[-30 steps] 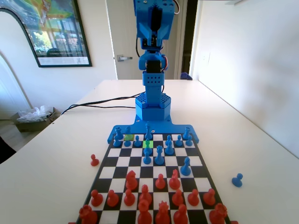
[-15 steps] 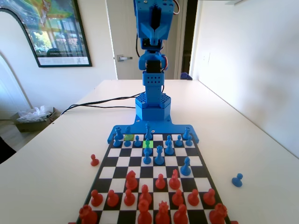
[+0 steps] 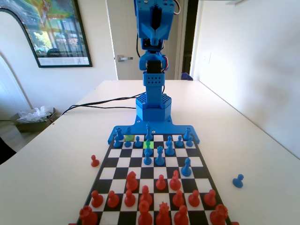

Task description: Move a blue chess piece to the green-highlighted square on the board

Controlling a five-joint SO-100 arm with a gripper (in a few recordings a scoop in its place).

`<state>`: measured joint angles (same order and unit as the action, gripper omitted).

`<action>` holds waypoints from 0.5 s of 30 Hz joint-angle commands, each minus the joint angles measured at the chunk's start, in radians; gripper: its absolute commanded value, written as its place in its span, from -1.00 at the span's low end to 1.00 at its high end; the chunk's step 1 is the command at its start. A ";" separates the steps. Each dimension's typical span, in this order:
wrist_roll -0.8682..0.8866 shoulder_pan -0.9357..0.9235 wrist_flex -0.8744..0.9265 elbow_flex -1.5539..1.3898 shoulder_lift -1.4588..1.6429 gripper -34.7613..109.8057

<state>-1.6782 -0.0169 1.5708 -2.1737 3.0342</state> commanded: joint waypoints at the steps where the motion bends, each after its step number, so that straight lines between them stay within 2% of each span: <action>1: -0.011 -0.005 0.005 -0.005 0.020 -0.50; 10: -0.008 -0.018 0.006 -0.005 0.020 -0.50; 15: 0.091 -0.005 0.015 0.069 -0.069 -0.50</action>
<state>-1.6230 -0.0230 1.5708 -2.1690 3.0204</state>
